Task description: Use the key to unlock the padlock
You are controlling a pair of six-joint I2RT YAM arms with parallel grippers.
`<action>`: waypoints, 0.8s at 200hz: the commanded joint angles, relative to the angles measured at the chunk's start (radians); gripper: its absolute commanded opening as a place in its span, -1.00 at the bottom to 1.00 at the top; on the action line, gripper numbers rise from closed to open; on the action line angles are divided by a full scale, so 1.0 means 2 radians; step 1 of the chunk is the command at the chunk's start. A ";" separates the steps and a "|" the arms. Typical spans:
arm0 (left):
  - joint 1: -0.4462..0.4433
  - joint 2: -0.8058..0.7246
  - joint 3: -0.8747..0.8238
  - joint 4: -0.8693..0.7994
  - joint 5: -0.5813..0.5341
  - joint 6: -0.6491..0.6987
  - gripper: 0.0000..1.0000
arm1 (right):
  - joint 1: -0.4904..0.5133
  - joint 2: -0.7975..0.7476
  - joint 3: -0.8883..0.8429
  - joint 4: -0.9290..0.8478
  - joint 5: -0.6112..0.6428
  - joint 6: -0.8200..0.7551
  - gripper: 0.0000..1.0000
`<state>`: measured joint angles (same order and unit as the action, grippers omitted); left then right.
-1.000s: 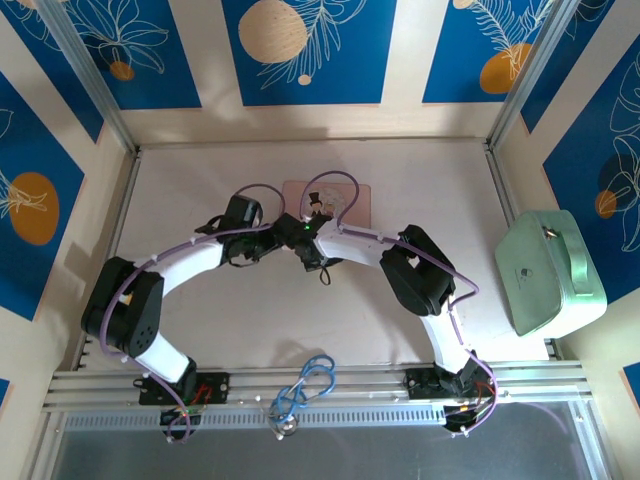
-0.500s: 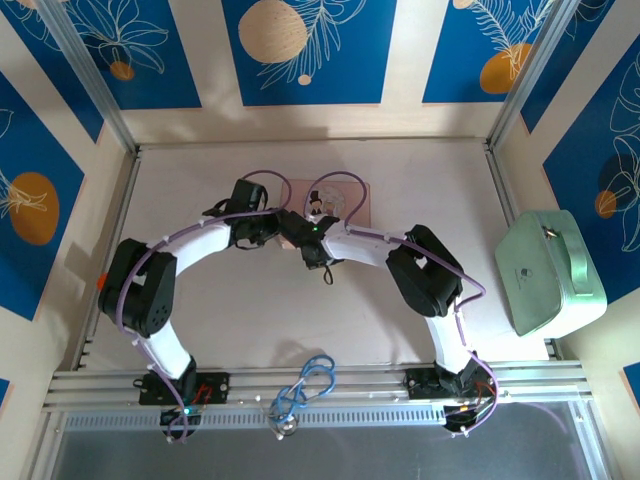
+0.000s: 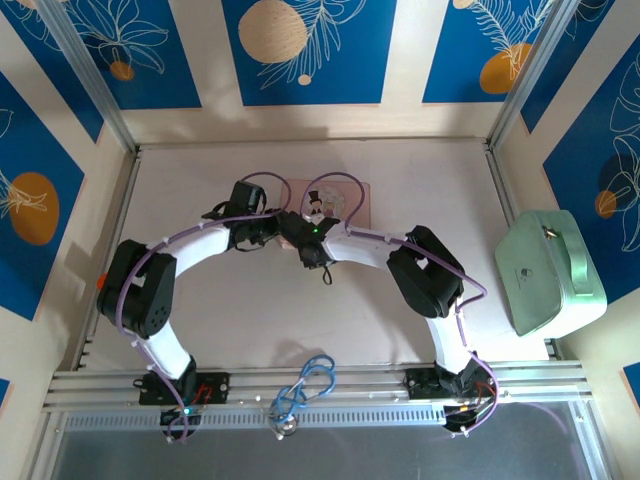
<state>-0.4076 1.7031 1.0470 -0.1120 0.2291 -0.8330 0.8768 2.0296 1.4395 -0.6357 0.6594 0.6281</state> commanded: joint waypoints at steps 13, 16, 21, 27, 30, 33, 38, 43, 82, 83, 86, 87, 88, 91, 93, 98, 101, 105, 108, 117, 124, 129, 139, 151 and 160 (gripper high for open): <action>0.005 0.002 -0.017 -0.019 0.000 -0.001 -0.09 | 0.013 -0.022 0.012 -0.004 0.011 -0.001 -0.38; 0.005 0.003 -0.017 -0.019 0.001 -0.002 -0.10 | 0.013 -0.021 0.012 -0.004 0.011 -0.002 -0.39; 0.005 0.002 -0.018 -0.018 0.001 -0.002 -0.10 | 0.013 -0.021 0.013 -0.002 0.010 -0.002 -0.39; 0.005 0.002 -0.018 -0.017 0.001 -0.002 -0.11 | 0.014 -0.019 0.015 -0.002 0.009 -0.003 -0.40; 0.005 0.003 -0.018 -0.017 0.001 -0.003 -0.11 | 0.014 -0.018 0.015 -0.002 0.009 -0.003 -0.40; 0.005 0.002 -0.018 -0.017 0.001 -0.003 -0.11 | 0.014 -0.017 0.016 -0.002 0.009 -0.004 -0.40; 0.005 0.002 -0.019 -0.017 0.001 -0.003 -0.12 | 0.014 -0.015 0.019 -0.002 0.010 -0.006 -0.41; 0.004 0.002 -0.019 -0.016 0.001 -0.003 -0.13 | 0.014 -0.012 0.021 -0.004 0.011 -0.006 -0.42; 0.004 0.002 -0.024 -0.012 0.004 -0.005 -0.15 | 0.014 0.016 0.067 -0.057 0.044 0.010 -0.56; 0.004 0.002 -0.024 -0.012 0.004 -0.004 -0.15 | 0.014 0.018 0.069 -0.061 0.046 0.012 -0.57; 0.004 0.002 -0.024 -0.012 0.005 -0.004 -0.16 | 0.014 0.022 0.075 -0.071 0.051 0.017 -0.58; 0.004 0.002 -0.024 -0.012 0.005 -0.004 -0.16 | 0.013 0.022 0.077 -0.074 0.052 0.019 -0.59; 0.004 0.002 -0.024 -0.012 0.005 -0.005 -0.16 | 0.013 0.024 0.079 -0.077 0.053 0.020 -0.60; 0.004 0.002 -0.024 -0.012 0.005 -0.005 -0.16 | 0.012 0.027 0.084 -0.086 0.055 0.024 -0.62; 0.004 0.002 -0.024 -0.012 0.006 -0.006 -0.16 | 0.012 0.029 0.087 -0.091 0.056 0.027 -0.63; 0.004 0.001 -0.024 -0.012 0.006 -0.005 -0.16 | 0.011 0.034 0.095 -0.106 0.059 0.033 -0.65; 0.004 0.001 -0.024 -0.011 0.007 -0.006 -0.17 | 0.011 0.036 0.099 -0.115 0.062 0.038 -0.66; 0.004 0.000 -0.024 -0.012 0.007 -0.006 -0.17 | 0.011 0.038 0.102 -0.125 0.066 0.044 -0.68; 0.004 0.000 -0.024 -0.011 0.008 -0.006 -0.17 | 0.011 0.038 0.104 -0.132 0.069 0.047 -0.69; 0.004 -0.002 -0.024 -0.011 0.008 -0.005 -0.17 | 0.012 0.036 0.102 -0.143 0.073 0.054 -0.71; 0.004 -0.003 -0.024 -0.011 0.008 -0.005 -0.17 | 0.012 0.034 0.097 -0.144 0.072 0.056 -0.71; 0.004 -0.003 -0.024 -0.012 0.008 -0.005 -0.17 | 0.013 0.033 0.092 -0.140 0.069 0.054 -0.71; 0.004 -0.003 -0.024 -0.011 0.008 -0.005 -0.17 | 0.013 0.034 0.085 -0.133 0.063 0.050 -0.71; 0.005 -0.002 -0.025 -0.010 0.009 -0.007 -0.18 | 0.015 0.044 0.086 -0.130 0.061 0.045 -0.70; 0.004 0.000 -0.025 -0.010 0.010 -0.008 -0.18 | 0.017 0.052 0.092 -0.130 0.061 0.042 -0.69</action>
<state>-0.4030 1.6970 1.0275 -0.0769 0.2287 -0.8417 0.8997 2.0987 1.6024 -0.8787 0.7570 0.6998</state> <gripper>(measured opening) 0.414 0.150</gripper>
